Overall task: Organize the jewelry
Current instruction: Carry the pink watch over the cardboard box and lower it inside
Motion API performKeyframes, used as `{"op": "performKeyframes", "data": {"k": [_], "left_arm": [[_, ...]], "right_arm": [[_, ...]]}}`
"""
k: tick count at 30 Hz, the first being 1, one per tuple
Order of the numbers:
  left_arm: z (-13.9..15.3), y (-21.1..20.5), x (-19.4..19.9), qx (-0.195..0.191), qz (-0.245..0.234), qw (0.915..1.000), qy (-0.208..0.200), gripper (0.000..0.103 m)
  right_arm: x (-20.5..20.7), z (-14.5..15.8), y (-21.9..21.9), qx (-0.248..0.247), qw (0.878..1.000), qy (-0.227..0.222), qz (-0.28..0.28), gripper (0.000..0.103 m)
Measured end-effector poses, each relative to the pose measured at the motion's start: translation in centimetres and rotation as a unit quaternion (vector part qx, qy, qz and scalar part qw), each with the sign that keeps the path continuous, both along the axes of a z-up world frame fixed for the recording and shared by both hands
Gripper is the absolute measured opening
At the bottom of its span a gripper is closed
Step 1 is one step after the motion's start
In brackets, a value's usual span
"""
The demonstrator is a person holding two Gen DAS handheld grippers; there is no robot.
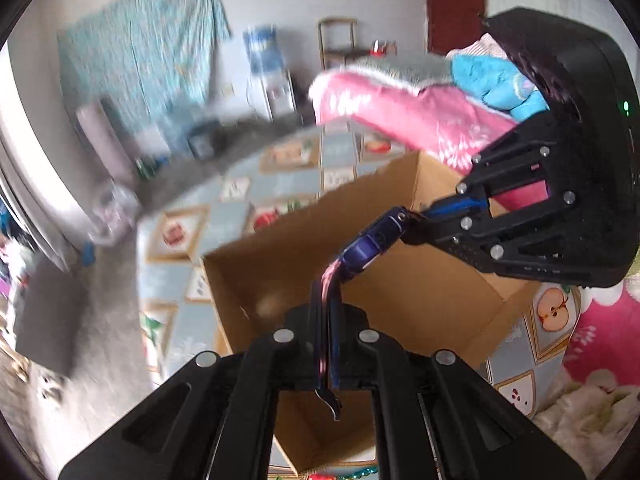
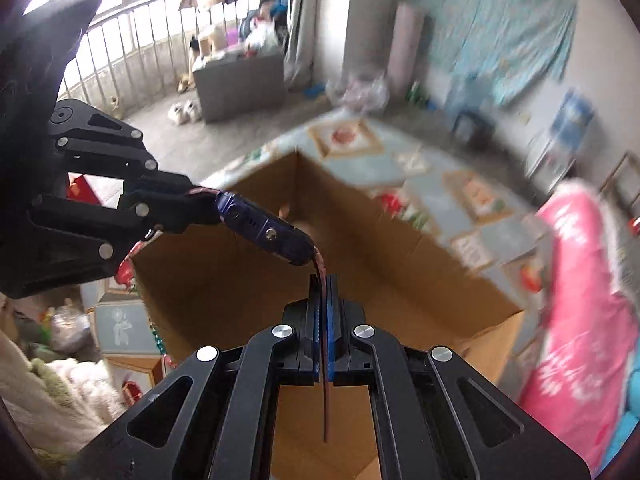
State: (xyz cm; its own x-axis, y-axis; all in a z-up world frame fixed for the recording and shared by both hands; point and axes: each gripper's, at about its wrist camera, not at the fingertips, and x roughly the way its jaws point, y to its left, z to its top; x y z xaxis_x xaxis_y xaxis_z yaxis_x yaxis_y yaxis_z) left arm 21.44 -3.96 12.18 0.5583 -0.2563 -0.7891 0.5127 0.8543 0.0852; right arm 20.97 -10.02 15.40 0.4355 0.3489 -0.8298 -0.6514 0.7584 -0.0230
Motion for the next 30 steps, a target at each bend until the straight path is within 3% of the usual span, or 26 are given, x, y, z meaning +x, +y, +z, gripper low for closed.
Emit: {"op": "performKeyframes", "data": {"k": [5,11,14,19,22,25,30], "left_arm": [[-4.5,-0.2,6.3,0.009,0.001,0.9930,0.117,0.003],[-8.1,-0.8,9.1,0.045,0.008,0.9825,0.181,0.013],[-7.7,-0.2,9.7,0.043,0.021,0.9841,0.171,0.027],[-5.2,2.0,8.7,0.011,0.042,0.9914,0.123,0.033],[-3.8,3.2,7.1,0.011,0.056,0.9950,0.082,0.039],[-2.4,4.9,4.6,-0.003,0.075,0.9964,0.038,0.049],[-2.4,7.3,0.8,-0.037,0.115,0.9927,0.001,0.056]], "right_arm": [[5.9,-5.0,-0.4,-0.011,0.989,0.145,-0.004,0.001],[10.4,-9.4,0.2,-0.040,0.967,0.252,0.005,0.001],[11.3,-11.2,0.4,-0.067,0.960,0.273,0.003,0.005],[12.0,-12.7,0.7,-0.088,0.958,0.274,-0.003,0.006],[11.9,-12.1,0.9,-0.103,0.965,0.243,-0.002,0.012],[11.7,-11.2,1.3,-0.128,0.973,0.192,-0.008,0.028],[11.4,-9.5,1.3,-0.082,0.980,0.179,-0.022,0.033]]}}
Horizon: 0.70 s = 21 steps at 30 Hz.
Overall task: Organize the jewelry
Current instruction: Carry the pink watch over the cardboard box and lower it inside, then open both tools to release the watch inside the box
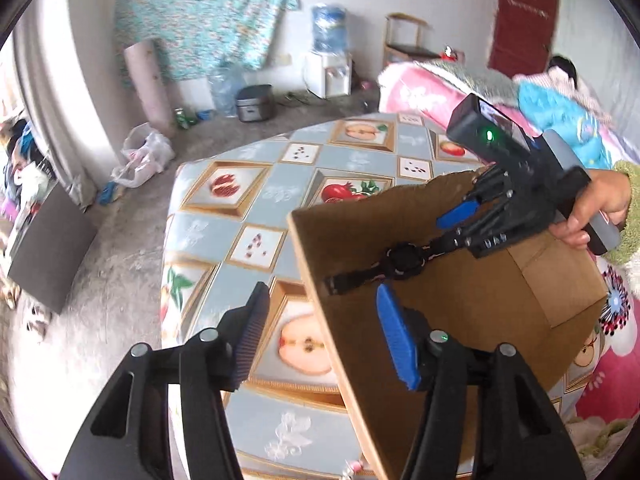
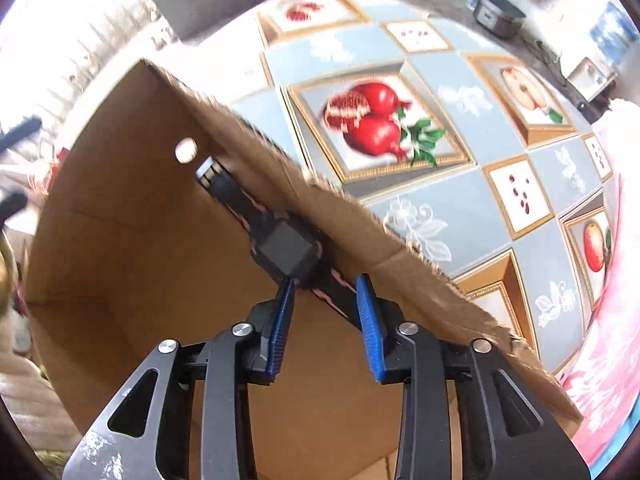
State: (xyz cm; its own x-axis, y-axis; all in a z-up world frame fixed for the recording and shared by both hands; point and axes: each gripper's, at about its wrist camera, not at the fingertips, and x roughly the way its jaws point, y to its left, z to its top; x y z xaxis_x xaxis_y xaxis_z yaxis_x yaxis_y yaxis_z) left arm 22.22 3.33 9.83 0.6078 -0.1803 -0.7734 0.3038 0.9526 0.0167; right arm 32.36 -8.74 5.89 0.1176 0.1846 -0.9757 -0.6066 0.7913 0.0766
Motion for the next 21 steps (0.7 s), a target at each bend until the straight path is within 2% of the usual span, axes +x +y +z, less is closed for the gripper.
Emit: {"op": "performKeyframes", "data": {"k": [2,6,9,16,19,21], "left_arm": [[-0.4,0.7,-1.3,-0.021,0.013,0.9997,-0.004,0.060],[-1.6,1.3,-3.3,-0.057,0.022,0.9981,0.002,0.062],[-2.6,1.6,-4.0,-0.078,0.027,0.9966,0.004,0.065],[-3.8,1.8,-4.7,-0.106,0.025,0.9941,0.009,0.065],[-3.9,1.9,-4.9,-0.112,0.023,0.9934,0.005,0.067],[-3.7,2.0,-5.2,-0.114,0.025,0.9932,0.002,0.067]], "right_arm": [[0.3,-0.3,0.2,0.018,1.000,0.008,-0.011,0.034],[1.5,-2.7,1.3,0.015,0.999,0.033,-0.028,0.035],[1.8,-3.9,2.4,0.006,0.999,0.025,-0.018,0.038],[0.3,-4.0,3.5,-0.006,0.999,-0.014,0.034,0.041],[0.1,-3.2,2.8,-0.003,0.999,-0.029,0.024,0.044],[-0.4,-1.2,1.2,0.020,0.999,-0.046,-0.003,0.049]]}}
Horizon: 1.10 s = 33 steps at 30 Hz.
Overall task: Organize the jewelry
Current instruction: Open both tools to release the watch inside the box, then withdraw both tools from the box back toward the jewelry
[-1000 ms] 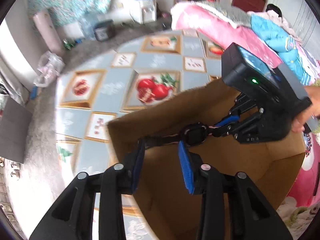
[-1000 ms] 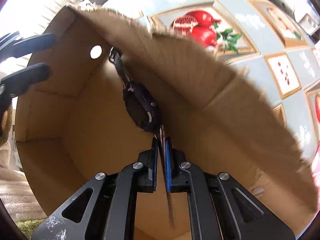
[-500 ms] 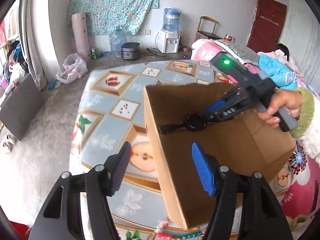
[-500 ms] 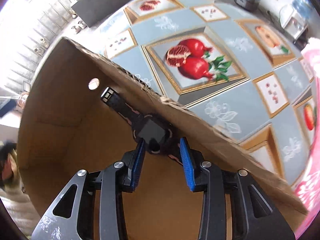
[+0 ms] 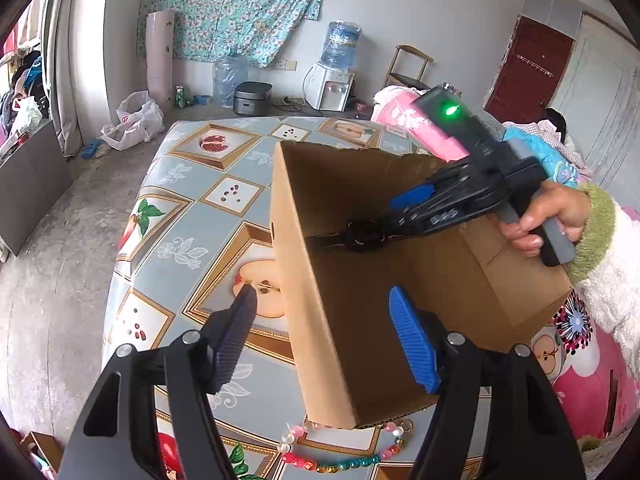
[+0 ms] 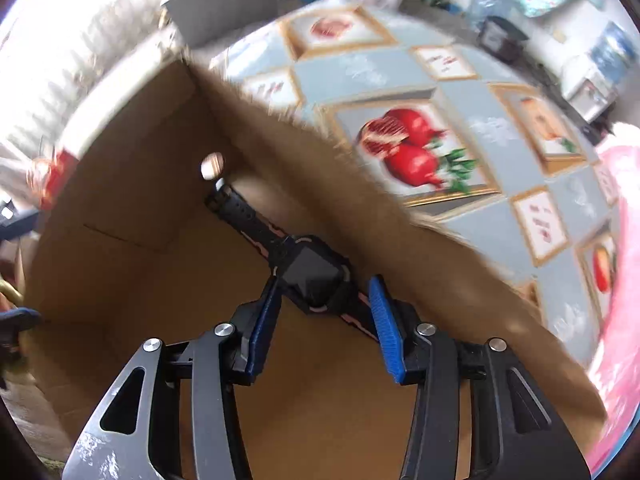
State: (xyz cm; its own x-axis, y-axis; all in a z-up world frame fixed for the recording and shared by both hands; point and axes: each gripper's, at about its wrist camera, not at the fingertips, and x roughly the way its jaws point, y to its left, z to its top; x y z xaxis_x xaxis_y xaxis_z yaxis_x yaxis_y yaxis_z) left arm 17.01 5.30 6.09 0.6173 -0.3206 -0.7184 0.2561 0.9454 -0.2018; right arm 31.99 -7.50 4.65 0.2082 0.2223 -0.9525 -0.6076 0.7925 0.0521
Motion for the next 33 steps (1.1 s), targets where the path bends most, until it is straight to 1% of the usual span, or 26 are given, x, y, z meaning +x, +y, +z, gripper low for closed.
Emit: {"op": "performKeyframes", "data": {"k": [2,3,4,6,7,9,10,11,12,13,14,16,18,20,21,23,24,25,26,28,33], "left_arm": [[0.2,0.3,-0.4,-0.010,0.000,0.9999,-0.004,0.070],[0.3,0.4,-0.6,-0.016,0.000,0.9999,-0.004,0.071],[0.3,0.6,-0.9,-0.022,0.001,0.9998,-0.004,0.073],[0.1,0.8,-1.3,-0.038,0.003,0.9993,0.003,0.076],[0.0,0.9,-1.4,-0.043,0.004,0.9991,0.006,0.077],[-0.5,1.0,-1.4,-0.057,0.006,0.9981,0.021,0.077],[-0.7,1.0,-1.4,-0.062,0.008,0.9977,0.027,0.077],[-1.1,1.0,-1.3,-0.067,0.011,0.9970,0.036,0.078],[-1.5,1.1,-1.3,-0.072,0.013,0.9963,0.044,0.078],[-1.7,1.1,-1.2,-0.079,0.015,0.9954,0.051,0.078],[-2.1,1.1,-1.2,-0.090,0.016,0.9940,0.060,0.078],[-2.7,1.0,-1.1,-0.108,0.015,0.9914,0.073,0.078],[-3.2,0.7,-1.0,-0.125,0.014,0.9883,0.086,0.078],[-3.2,0.4,-1.1,-0.139,0.009,0.9860,0.092,0.077],[-3.0,0.2,-1.2,-0.142,0.009,0.9857,0.091,0.078],[-2.6,-0.3,-1.2,-0.129,0.015,0.9879,0.086,0.078],[-2.4,-0.5,-1.2,-0.124,0.018,0.9884,0.085,0.078],[-2.3,-0.5,-1.2,-0.124,0.021,0.9884,0.085,0.078],[-2.2,-0.5,-1.1,-0.125,0.025,0.9882,0.085,0.078],[-1.9,-0.6,-1.0,-0.126,0.029,0.9883,0.082,0.078],[-1.3,-0.5,0.0,-0.119,0.036,0.9894,0.075,0.078]], "right_arm": [[-0.9,2.4,-1.8,0.036,0.999,-0.016,-0.029,0.056],[-2.2,4.4,-3.1,0.060,0.996,-0.034,-0.048,0.058],[-3.2,5.4,-3.9,0.074,0.995,-0.045,-0.057,0.061],[-6.2,8.1,-6.7,0.120,0.986,-0.076,-0.089,0.080],[-7.7,8.8,-7.7,0.132,0.982,-0.086,-0.106,0.083],[-10.9,9.8,-10.8,0.167,0.968,-0.105,-0.155,0.085],[-12.7,9.9,-12.4,0.189,0.957,-0.109,-0.190,0.086],[-13.3,9.8,-12.9,0.200,0.949,-0.108,-0.219,0.087],[-14.7,9.0,-14.6,0.209,0.940,-0.106,-0.249,0.087],[-15.8,8.3,-15.3,0.218,0.930,-0.101,-0.278,0.087],[-16.5,7.1,-16.5,0.232,0.917,-0.088,-0.313,0.087],[-18.1,4.6,-18.9,0.253,0.896,-0.057,-0.361,0.087],[-17.7,4.6,-18.1,0.268,0.886,-0.035,-0.378,0.087],[-18.8,4.8,-17.3,0.278,0.884,-0.015,-0.376,0.087],[-18.1,4.9,-16.7,0.283,0.885,-0.008,-0.370,0.087],[-18.3,5.3,-16.0,0.296,0.888,-0.001,-0.352,0.088],[-19.0,5.4,-16.1,0.293,0.890,-0.003,-0.349,0.089],[-18.6,5.7,-15.6,0.280,0.895,-0.010,-0.347,0.089],[-19.2,4.9,-15.9,0.275,0.898,-0.015,-0.345,0.089],[-18.9,4.7,-15.8,0.269,0.900,-0.023,-0.342,0.089],[-17.7,3.9,-15.4,0.269,0.904,-0.025,-0.332,0.089]]}}
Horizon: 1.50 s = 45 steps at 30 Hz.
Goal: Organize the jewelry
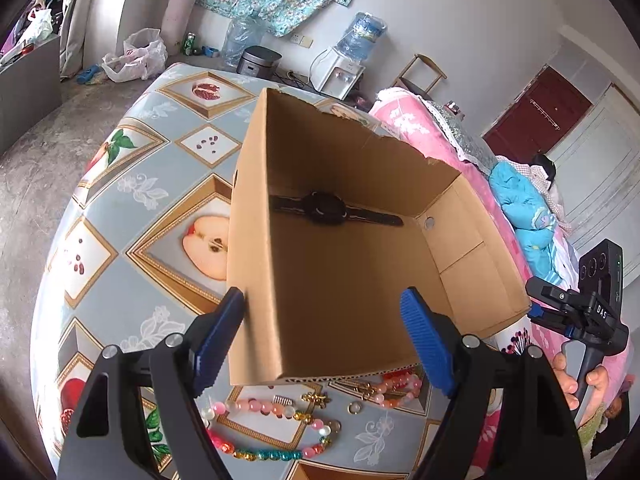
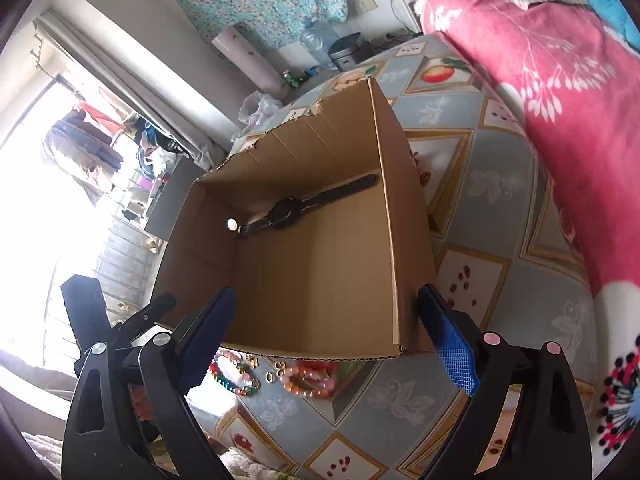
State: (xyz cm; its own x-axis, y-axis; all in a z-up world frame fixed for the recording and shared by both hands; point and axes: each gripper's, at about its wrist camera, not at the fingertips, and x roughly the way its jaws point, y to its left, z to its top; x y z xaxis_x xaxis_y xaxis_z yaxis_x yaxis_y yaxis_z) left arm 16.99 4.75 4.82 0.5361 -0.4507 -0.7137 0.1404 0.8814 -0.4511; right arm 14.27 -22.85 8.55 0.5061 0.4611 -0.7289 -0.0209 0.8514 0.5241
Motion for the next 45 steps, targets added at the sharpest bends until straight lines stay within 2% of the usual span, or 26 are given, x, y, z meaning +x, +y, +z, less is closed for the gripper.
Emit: {"op": "performKeyframes", "data": {"k": [7,11,16,18,21,25,29,34,38,41,44,45], "left_arm": [[-0.6,-0.1,0.6,0.001,0.002,1.0000,0.008,0.078],[-0.1,0.1,-0.2,0.016,0.003,0.9998,-0.011,0.079],[1.2,1.1,-2.6,0.060,0.017,0.9971,-0.044,0.085],[1.4,1.8,-4.0,0.068,0.021,0.9964,-0.047,0.087],[0.9,2.4,-6.3,0.077,0.027,0.9958,-0.042,0.093],[-1.8,2.5,-9.1,0.113,0.029,0.9932,-0.001,0.095],[-4.9,2.2,-10.9,0.140,0.027,0.9881,0.057,0.095],[-7.2,2.0,-11.8,0.158,0.034,0.9830,0.086,0.095],[-7.7,1.7,-11.6,0.182,0.039,0.9794,0.078,0.097],[-8.1,1.2,-11.4,0.211,0.035,0.9738,0.079,0.097],[-8.4,0.4,-11.4,0.247,0.023,0.9659,0.073,0.098],[-8.4,0.3,-11.5,0.247,0.025,0.9662,0.071,0.098]], "right_arm": [[0.6,0.1,0.2,-0.010,1.000,0.008,-0.002,0.089],[-0.7,0.9,-0.3,-0.015,1.000,-0.002,-0.011,0.088],[-3.6,2.6,-0.1,-0.080,0.996,-0.032,-0.027,0.090],[-5.2,3.2,0.5,-0.108,0.993,-0.051,-0.022,0.095],[-7.7,3.6,1.9,-0.158,0.984,-0.078,-0.007,0.095],[-9.8,1.7,4.3,-0.205,0.976,-0.069,0.032,0.095],[-11.3,-2.3,6.4,-0.240,0.968,-0.021,0.067,0.095],[-11.9,-6.1,7.5,-0.252,0.964,0.031,0.086,0.095],[-11.5,-7.8,7.5,-0.262,0.960,0.052,0.085,0.095],[-11.4,-8.1,8.0,-0.291,0.952,0.041,0.088,0.095],[-11.2,-8.2,7.8,-0.288,0.953,0.039,0.081,0.095],[-11.2,-8.2,7.9,-0.290,0.953,0.038,0.080,0.095]]}}
